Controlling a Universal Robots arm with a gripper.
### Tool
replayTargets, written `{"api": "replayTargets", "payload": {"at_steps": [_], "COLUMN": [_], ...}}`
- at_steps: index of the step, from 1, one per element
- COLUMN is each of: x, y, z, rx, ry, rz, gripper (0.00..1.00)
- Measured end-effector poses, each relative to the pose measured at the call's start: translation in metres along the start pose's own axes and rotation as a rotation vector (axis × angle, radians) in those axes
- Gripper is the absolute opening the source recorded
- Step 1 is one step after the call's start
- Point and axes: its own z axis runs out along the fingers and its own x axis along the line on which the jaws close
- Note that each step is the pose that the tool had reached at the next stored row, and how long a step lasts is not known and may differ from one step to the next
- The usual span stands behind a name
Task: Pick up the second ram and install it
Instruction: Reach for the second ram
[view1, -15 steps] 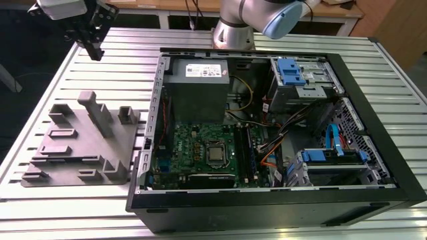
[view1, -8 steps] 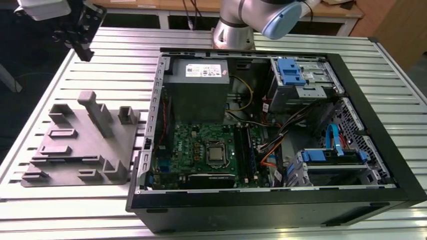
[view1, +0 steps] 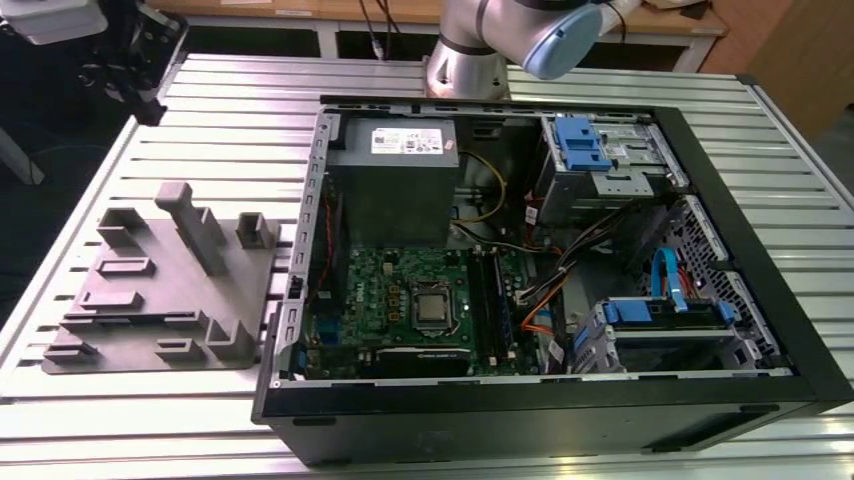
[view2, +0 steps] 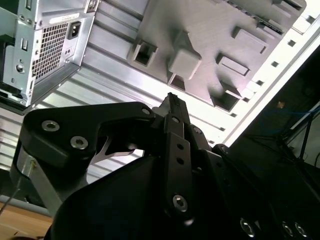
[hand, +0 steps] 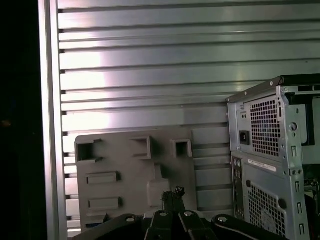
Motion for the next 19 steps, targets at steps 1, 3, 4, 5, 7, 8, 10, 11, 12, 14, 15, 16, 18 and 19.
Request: {"api": "replayTargets", "payload": {"at_steps": [1,3,4,5,7,8,10,11,12,14,15,16,18,19], "x": [0.0018,0.0051,0.0068,0.0082,0.0109,0.0120,0.0139,0.0148,0.0157,0.0173,0.0180,0.0185,0.0195,0.0201], "y": [-0.0009,-0.0031,-0.0045,-0.0058,-0.0087,-0.0102,-0.0132,-0.0147,-0.0164,-0.0193,-0.0206,-0.0219,-0.0243,-0.0258], "z": [0.0001,0.0005,0.0007,0.0010,0.0015,0.0018,0.0026,0.0029,0.0033,0.0040,0.0045,0.0050,0.0058,0.0063], "rx": [0.0000,-0.0001,-0.0001,-0.0001,-0.0001,-0.0001,-0.0001,-0.0001,0.0000,0.0000,-0.0001,-0.0001,0.0000,-0.0001], "ry": [0.0000,-0.0001,-0.0001,-0.0001,0.0000,0.0000,-0.0001,-0.0001,0.0000,0.0000,0.0000,-0.0001,0.0000,0.0000], "rz": [0.000,0.000,0.000,0.000,0.000,0.000,0.000,0.000,0.000,0.000,0.000,0.000,0.000,0.000], "gripper": [0.07,0.07,0.07,0.07,0.07,0.07,0.07,0.07,0.07,0.07,0.07,0.07,0.07,0.07]}}
